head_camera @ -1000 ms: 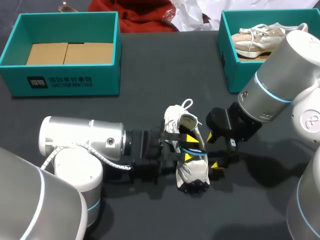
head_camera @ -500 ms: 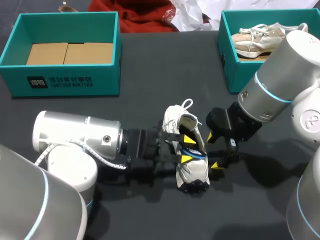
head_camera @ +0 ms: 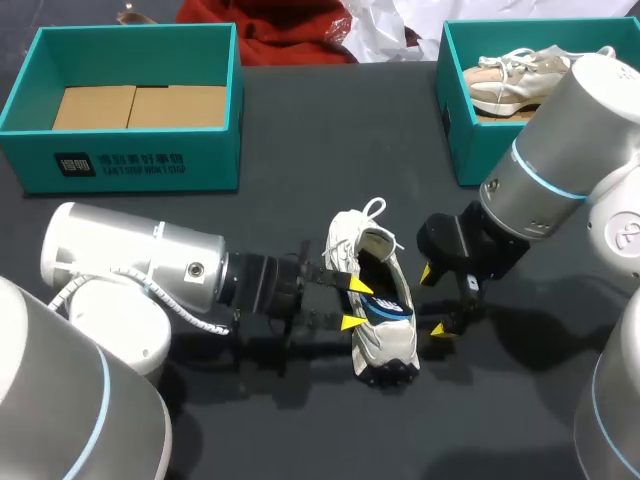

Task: Take the shoe out of the shoebox, open the shoe tongue, remove and reinsert the insole, then place the shoe into the shoebox

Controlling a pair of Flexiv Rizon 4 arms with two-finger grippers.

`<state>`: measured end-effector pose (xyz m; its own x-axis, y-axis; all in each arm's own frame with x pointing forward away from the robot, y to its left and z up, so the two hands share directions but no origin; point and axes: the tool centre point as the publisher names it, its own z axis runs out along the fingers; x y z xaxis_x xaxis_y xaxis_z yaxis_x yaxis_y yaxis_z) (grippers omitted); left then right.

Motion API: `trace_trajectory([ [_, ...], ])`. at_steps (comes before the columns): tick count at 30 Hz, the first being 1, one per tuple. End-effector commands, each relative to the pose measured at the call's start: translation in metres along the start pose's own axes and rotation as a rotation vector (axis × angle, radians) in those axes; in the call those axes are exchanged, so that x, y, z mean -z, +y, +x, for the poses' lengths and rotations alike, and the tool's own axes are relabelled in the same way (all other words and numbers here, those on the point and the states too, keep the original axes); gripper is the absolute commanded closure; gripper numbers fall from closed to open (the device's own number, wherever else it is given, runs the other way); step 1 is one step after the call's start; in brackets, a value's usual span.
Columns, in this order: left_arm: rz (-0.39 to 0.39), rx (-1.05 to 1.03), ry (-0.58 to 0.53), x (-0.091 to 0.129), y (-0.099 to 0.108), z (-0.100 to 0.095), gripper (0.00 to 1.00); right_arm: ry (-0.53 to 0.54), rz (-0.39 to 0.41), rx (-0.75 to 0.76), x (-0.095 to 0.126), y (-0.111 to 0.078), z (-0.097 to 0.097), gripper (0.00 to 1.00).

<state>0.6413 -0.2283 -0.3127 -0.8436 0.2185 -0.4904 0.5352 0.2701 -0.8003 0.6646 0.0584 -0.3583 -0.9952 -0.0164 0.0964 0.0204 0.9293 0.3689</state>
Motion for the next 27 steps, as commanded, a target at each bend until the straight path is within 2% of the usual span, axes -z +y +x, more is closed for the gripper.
trace_trajectory([
  [1, -0.024, 0.001, 0.02, 0.019, -0.005, 0.004, 0.62, -0.003, 0.001, -0.009, 0.012, -0.012, 0.003, 0.0],
  [17, -0.031, 0.044, 0.059, 0.057, -0.005, 0.0, 0.6, 0.009, 0.005, -0.045, 0.034, -0.041, 0.007, 0.0],
  [27, -0.015, 0.049, 0.123, 0.081, -0.007, -0.007, 0.6, 0.017, 0.009, -0.058, 0.035, -0.043, 0.007, 0.0],
])
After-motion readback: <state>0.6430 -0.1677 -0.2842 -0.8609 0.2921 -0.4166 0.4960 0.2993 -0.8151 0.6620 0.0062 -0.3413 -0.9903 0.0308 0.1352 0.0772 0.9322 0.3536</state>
